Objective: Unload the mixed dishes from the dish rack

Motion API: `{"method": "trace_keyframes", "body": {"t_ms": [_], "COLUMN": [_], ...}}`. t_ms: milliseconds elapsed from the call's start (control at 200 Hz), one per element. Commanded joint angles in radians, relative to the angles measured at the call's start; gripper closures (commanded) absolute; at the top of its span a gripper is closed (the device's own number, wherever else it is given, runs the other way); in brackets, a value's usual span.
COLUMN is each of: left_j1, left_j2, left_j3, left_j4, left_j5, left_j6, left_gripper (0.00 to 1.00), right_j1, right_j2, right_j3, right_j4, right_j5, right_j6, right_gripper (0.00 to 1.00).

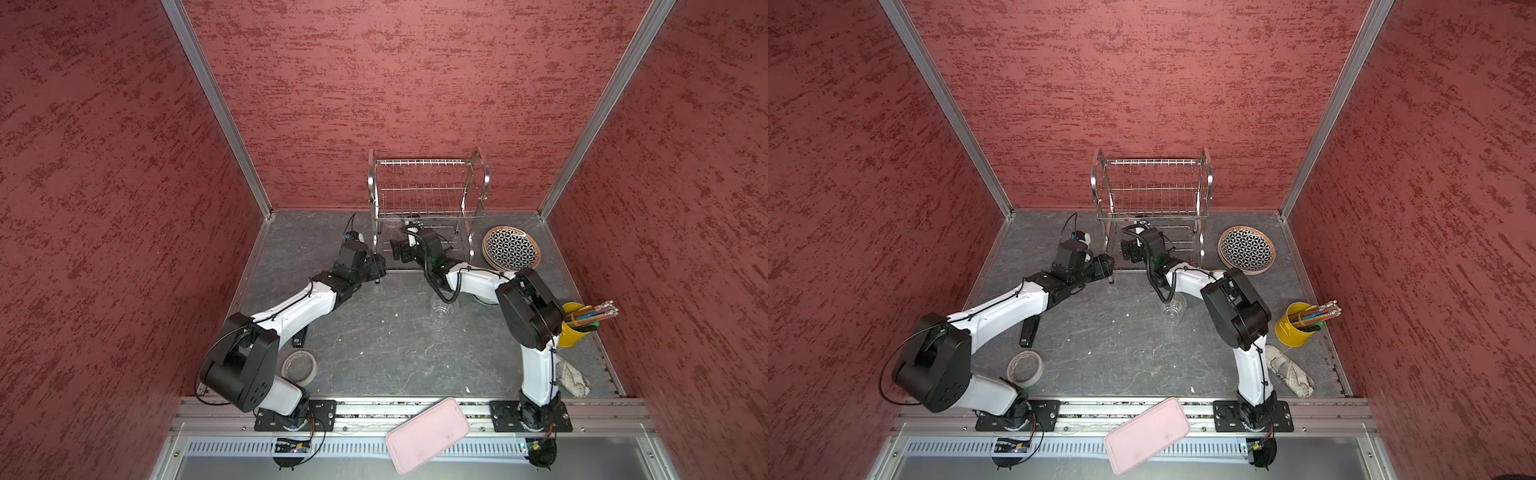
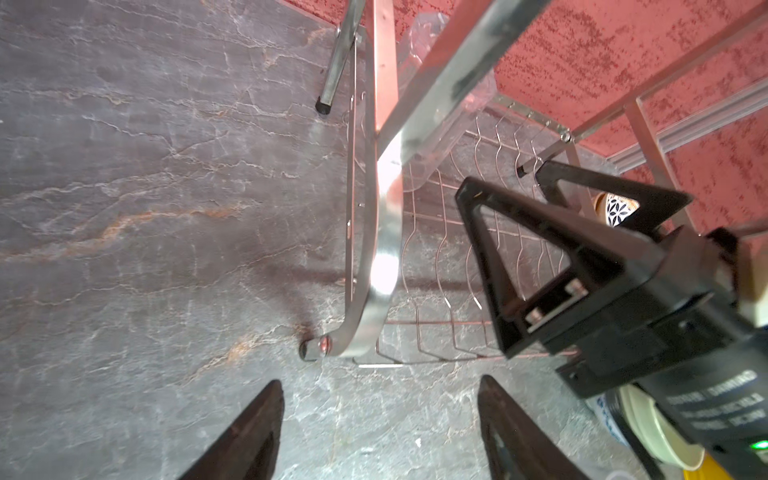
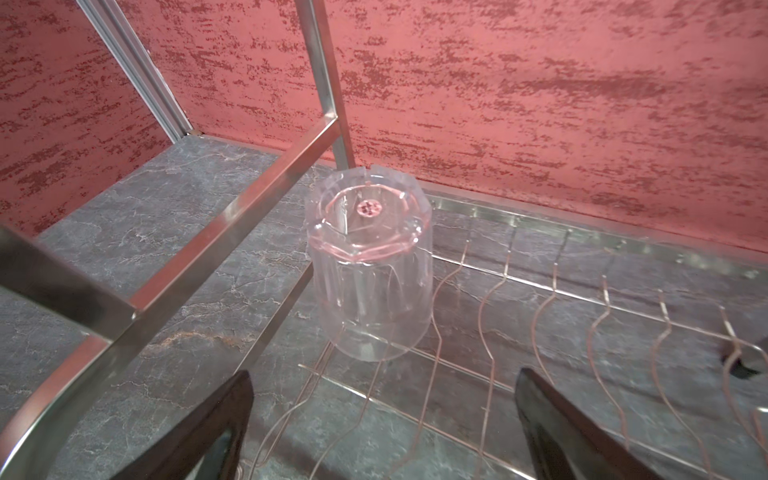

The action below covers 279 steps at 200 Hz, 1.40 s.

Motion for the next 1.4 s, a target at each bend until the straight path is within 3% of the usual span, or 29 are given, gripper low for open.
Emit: {"method": "trace_keyframes", "body": {"t_ms": [0,316,456,842,1393], "left_j1": [0.007,0.019,0.027,0.03,0.031], "left_j2": [0.026,0.073,0.09,0.114,0.12], "left_j3": [0.033,0.073,0.083,0.098,0.11], "left_j4": [0.029,0.038,0.044,0.052,0.053], "left_j5": [0.009,-0.018,-0.006,0.021,0.041], "left_j6": [0.027,0.063,0.066,0.086,0.104], "left_gripper": [0.32,0.44,0.6,0.76,0.87], "right_j1": [-0.007,-0.01,-0.013,-0.017,-0.018], "right_j2": [0.032,0.071,0.073,0.104,0.17], "right_j3": [0.046,0.076,0.077,0.102,0.152], "right_j4": [-0.01,-0.004,0.003,0.048,0.113], "right_j5": [-0.043,-0.027,-0.012,0.001,0.072], "right_j6": [-0.004,0.032,0.043,0.089,0.155], "right_gripper": [0.01,0.02,0.01,0.01,0.01]}}
